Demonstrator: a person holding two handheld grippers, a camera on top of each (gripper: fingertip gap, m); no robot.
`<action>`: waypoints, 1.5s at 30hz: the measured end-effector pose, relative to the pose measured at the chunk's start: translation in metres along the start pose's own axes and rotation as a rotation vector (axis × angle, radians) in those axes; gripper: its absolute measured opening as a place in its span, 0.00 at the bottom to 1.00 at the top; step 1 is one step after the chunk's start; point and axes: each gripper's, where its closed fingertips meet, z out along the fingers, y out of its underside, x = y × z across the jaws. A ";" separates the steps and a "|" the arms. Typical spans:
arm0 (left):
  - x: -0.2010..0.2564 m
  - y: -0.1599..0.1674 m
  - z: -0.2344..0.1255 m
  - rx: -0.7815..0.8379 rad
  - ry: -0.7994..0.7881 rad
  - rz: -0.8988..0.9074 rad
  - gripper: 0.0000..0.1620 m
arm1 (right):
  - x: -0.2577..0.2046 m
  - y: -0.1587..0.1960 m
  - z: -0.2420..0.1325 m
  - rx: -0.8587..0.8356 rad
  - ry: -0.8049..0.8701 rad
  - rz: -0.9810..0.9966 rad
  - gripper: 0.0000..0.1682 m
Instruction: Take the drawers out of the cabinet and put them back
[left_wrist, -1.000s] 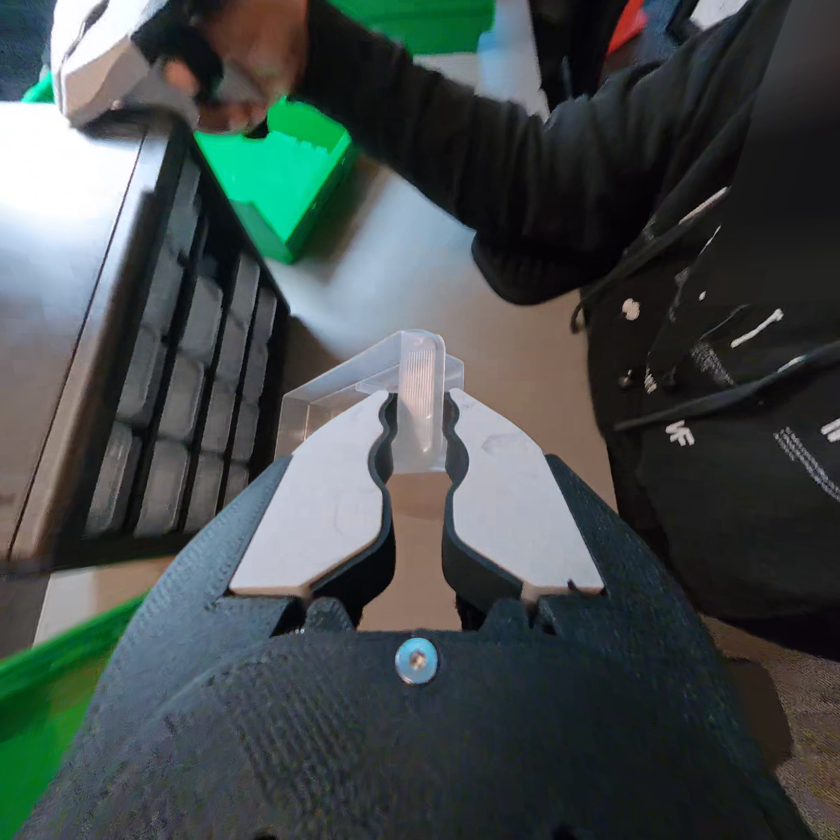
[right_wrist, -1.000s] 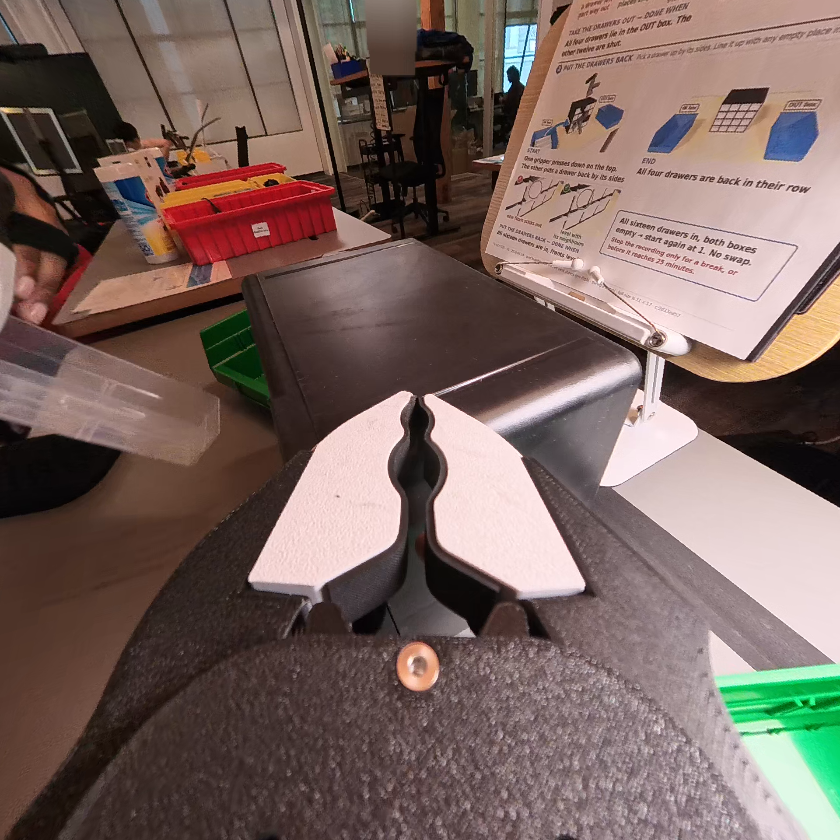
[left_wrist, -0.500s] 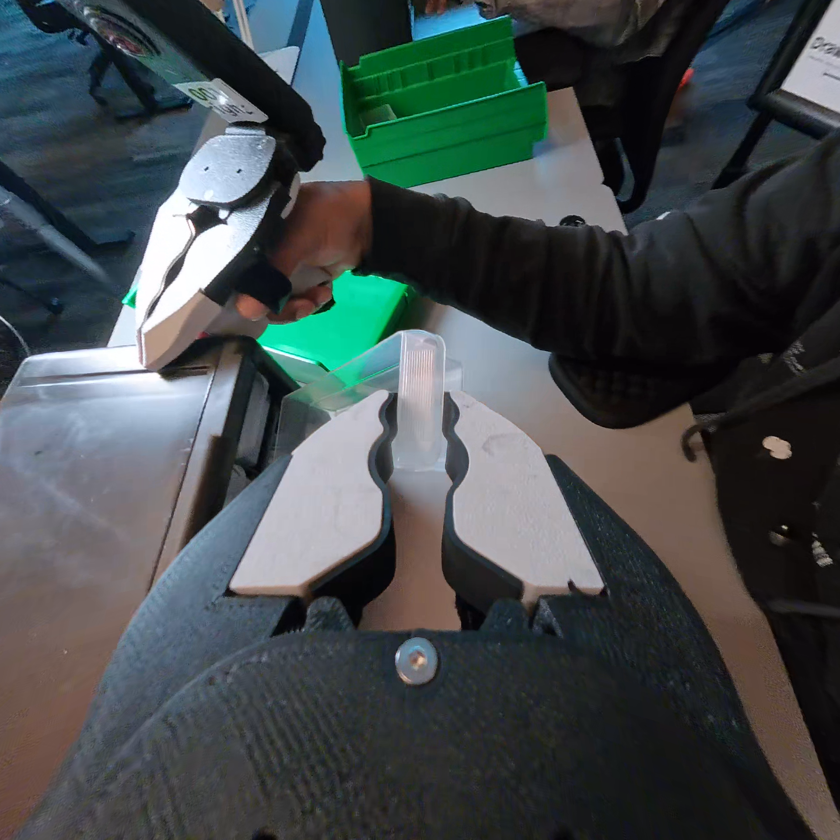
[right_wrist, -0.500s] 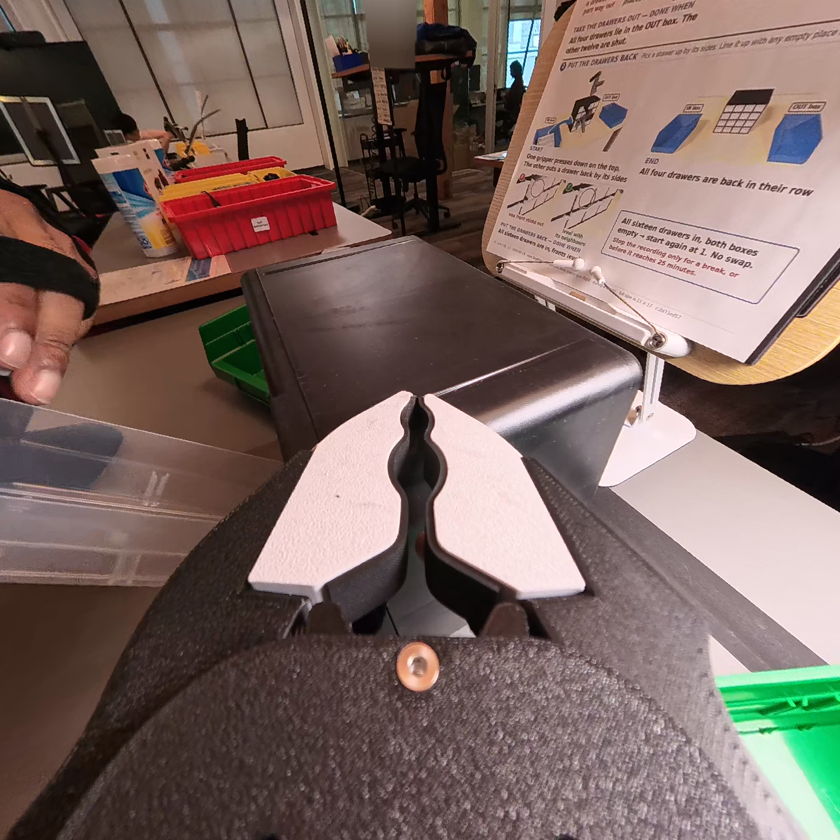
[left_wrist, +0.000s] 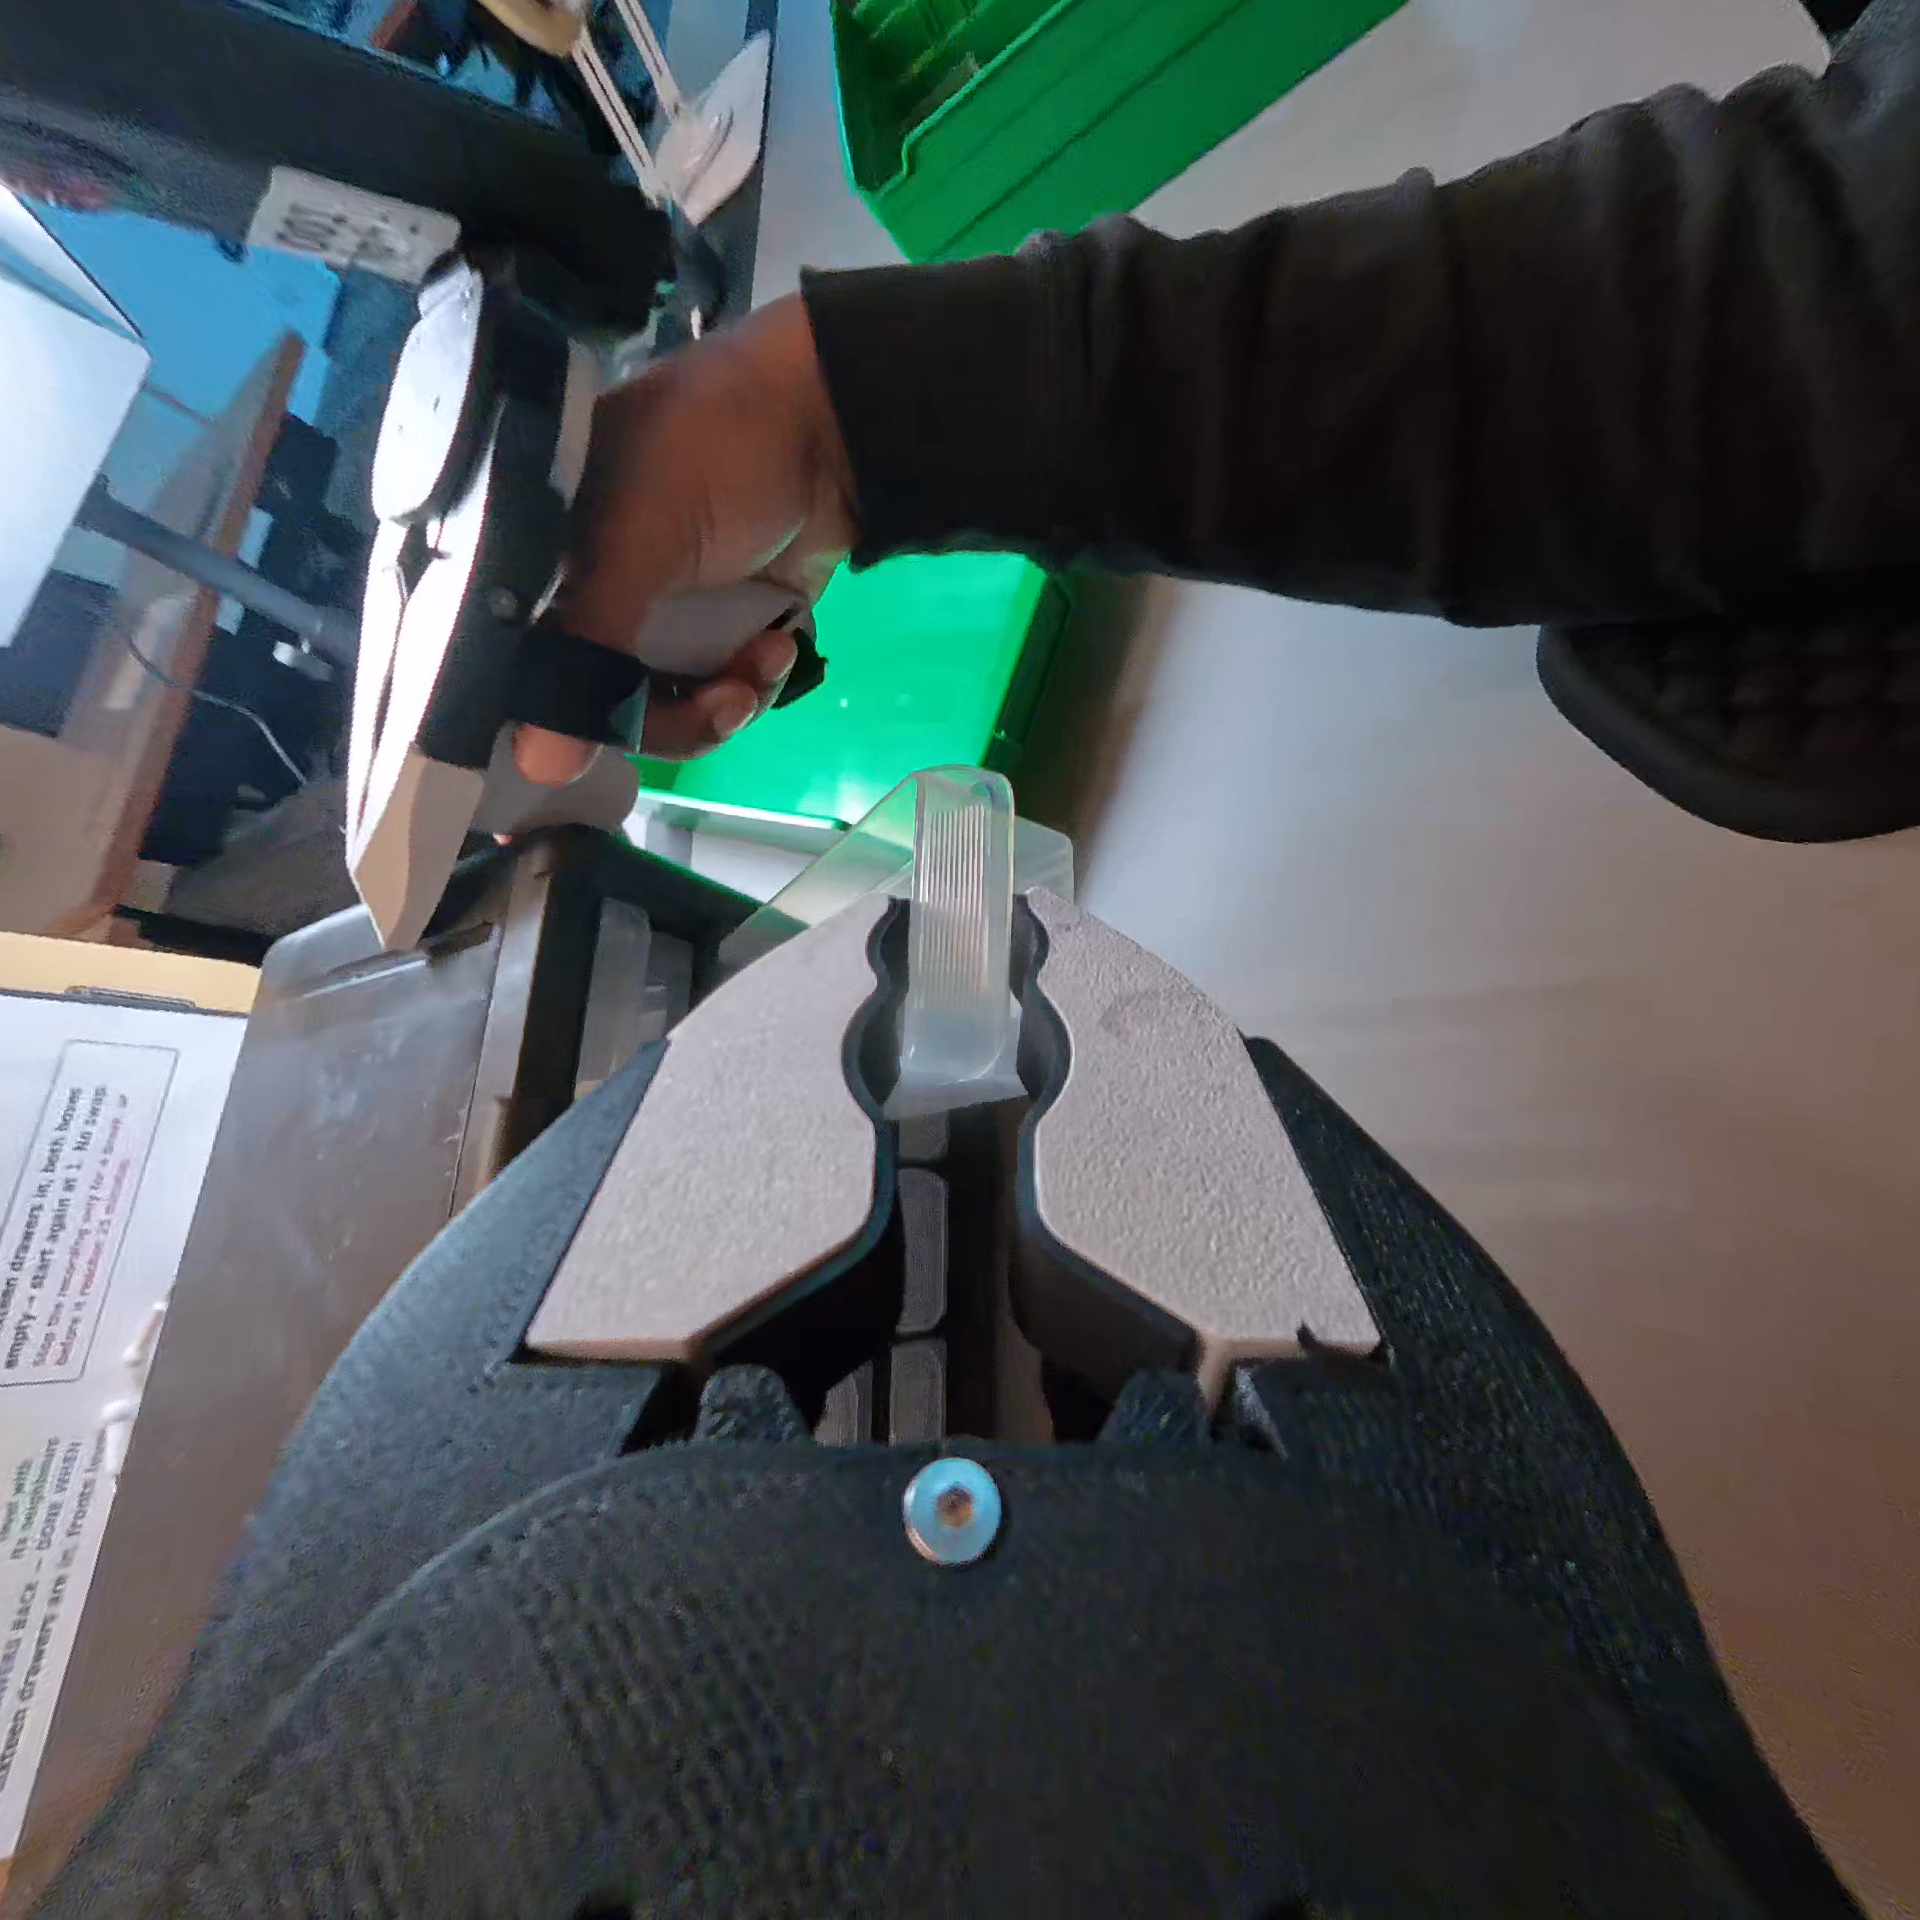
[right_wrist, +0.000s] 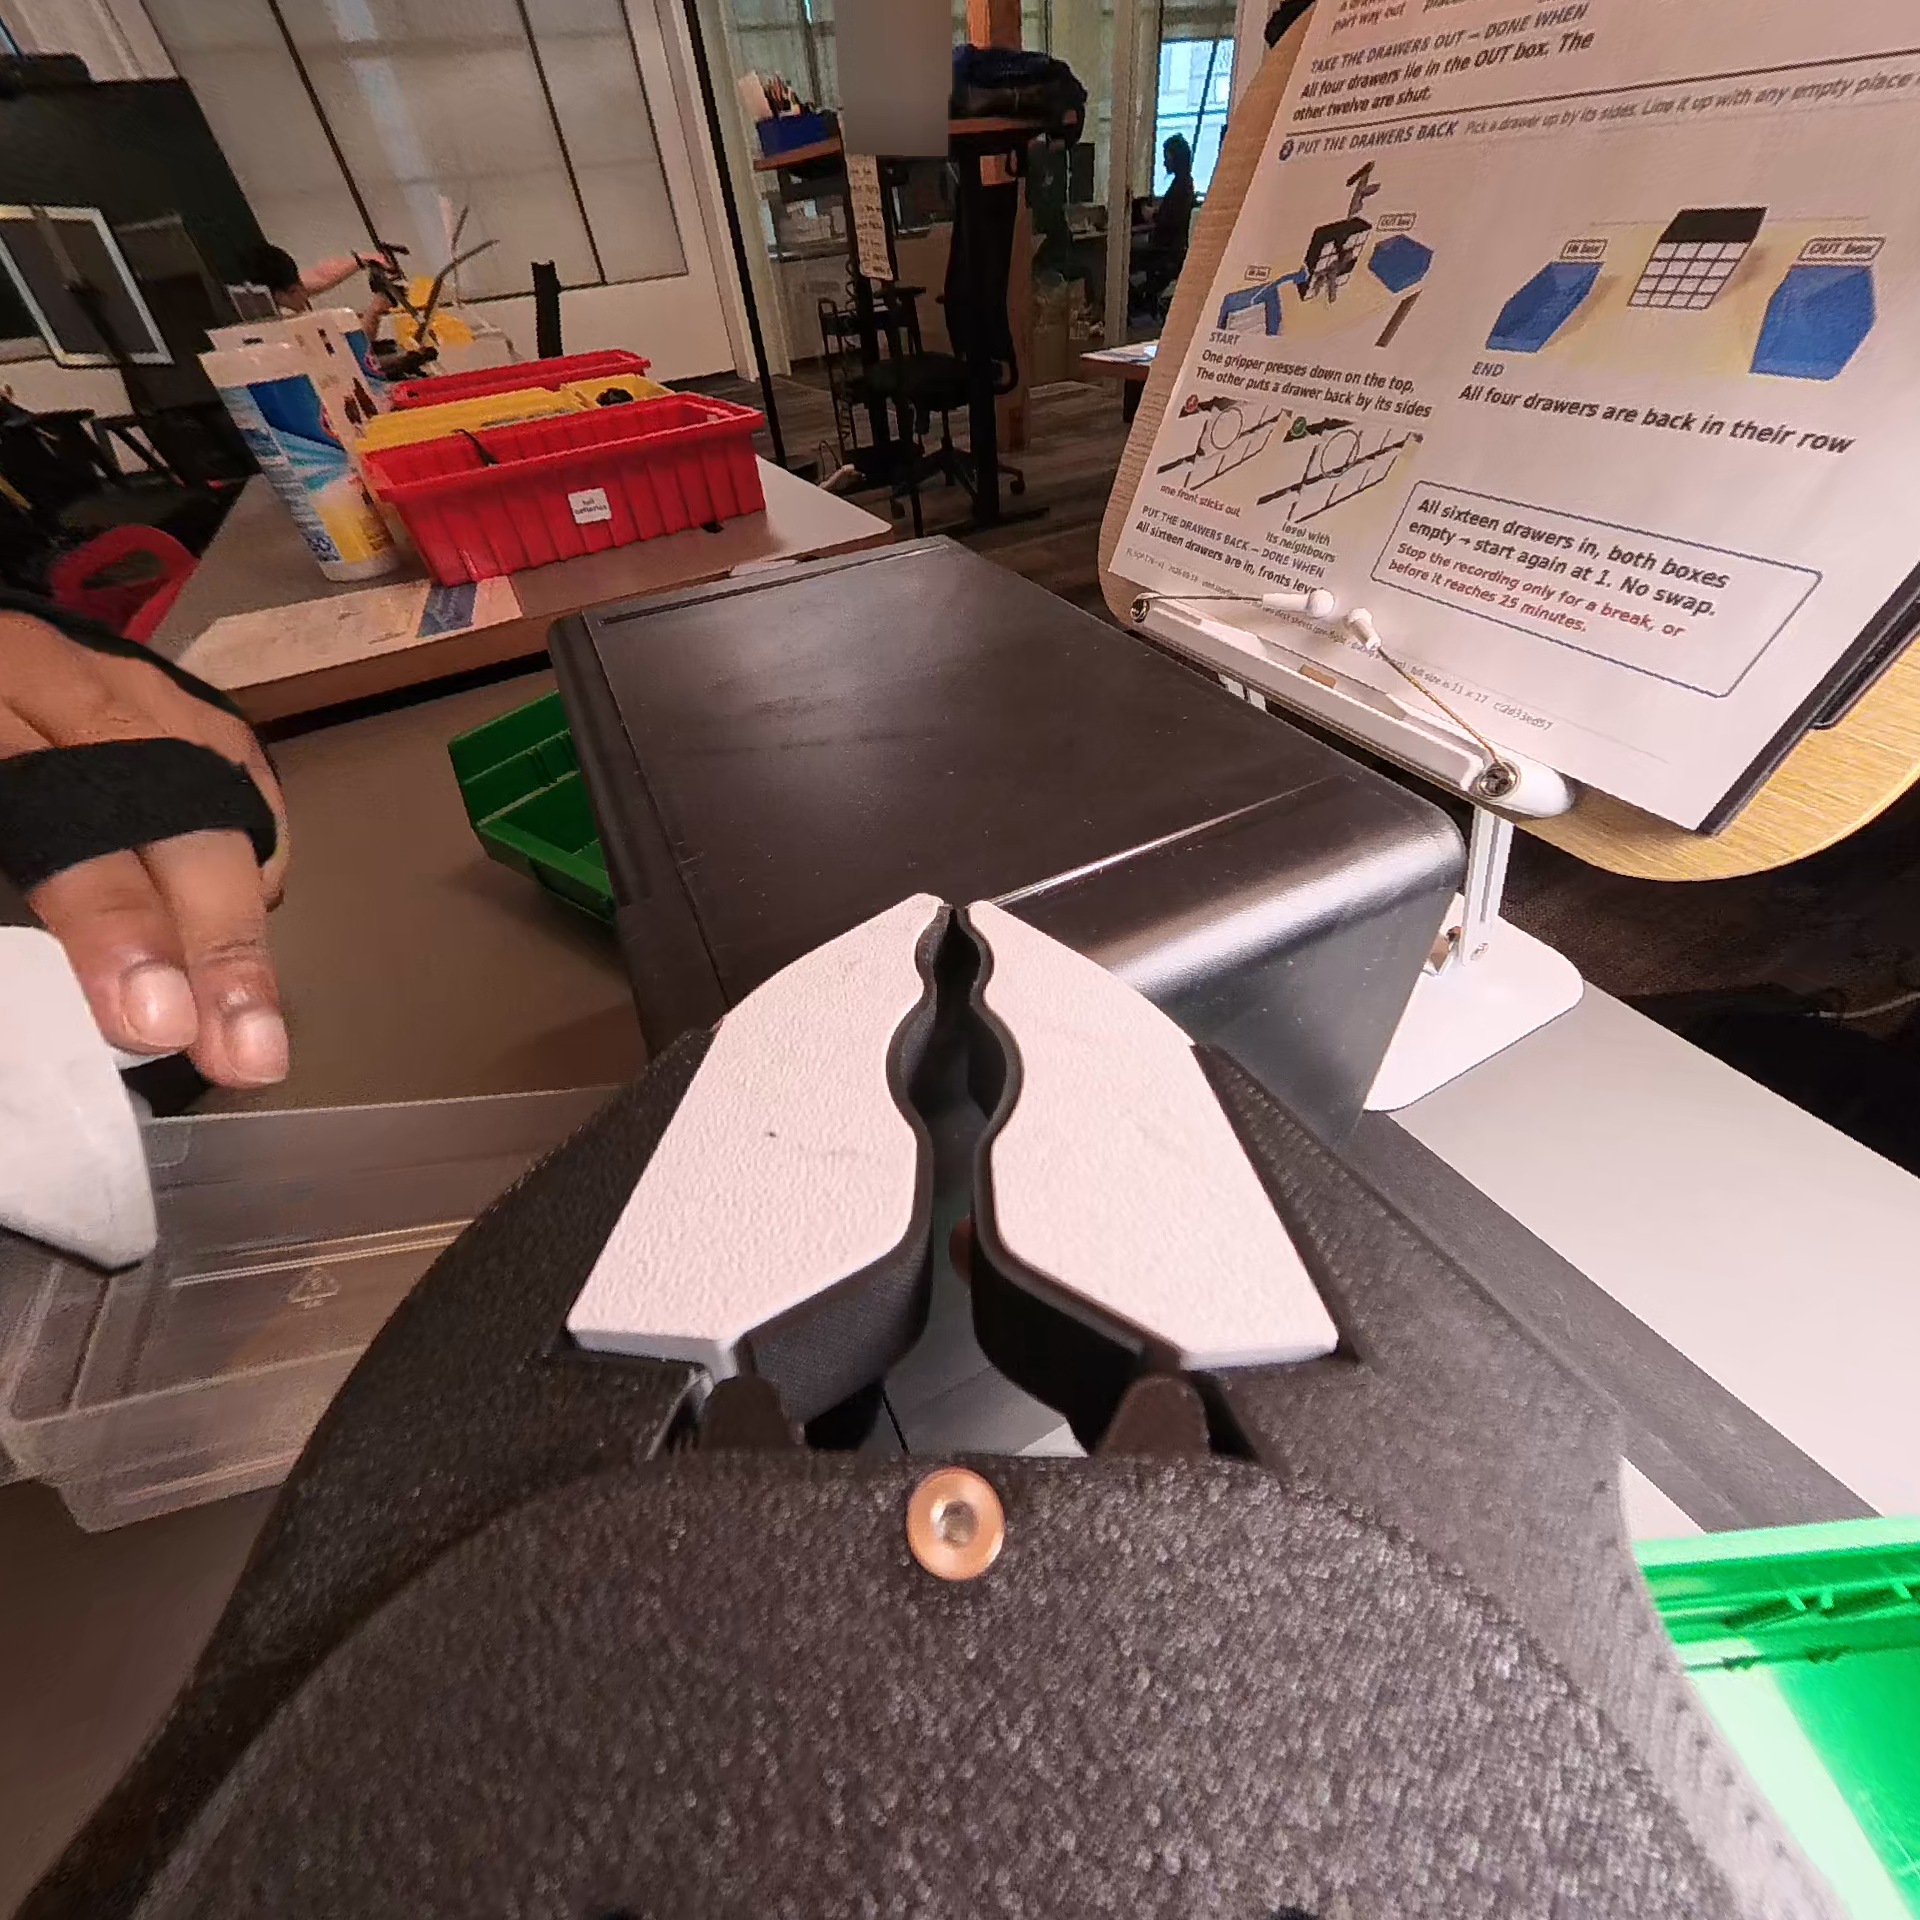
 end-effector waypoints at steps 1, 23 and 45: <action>0.001 -0.001 0.002 0.016 -0.011 0.008 0.11 | 0.000 0.000 0.000 0.000 0.001 -0.001 0.00; 0.001 0.050 0.033 -0.027 -0.218 0.166 0.13 | 0.000 0.000 0.000 -0.002 0.005 -0.006 0.00; -0.016 0.058 0.029 0.038 -0.460 -0.040 0.01 | 0.000 0.000 -0.001 0.009 -0.011 0.010 0.00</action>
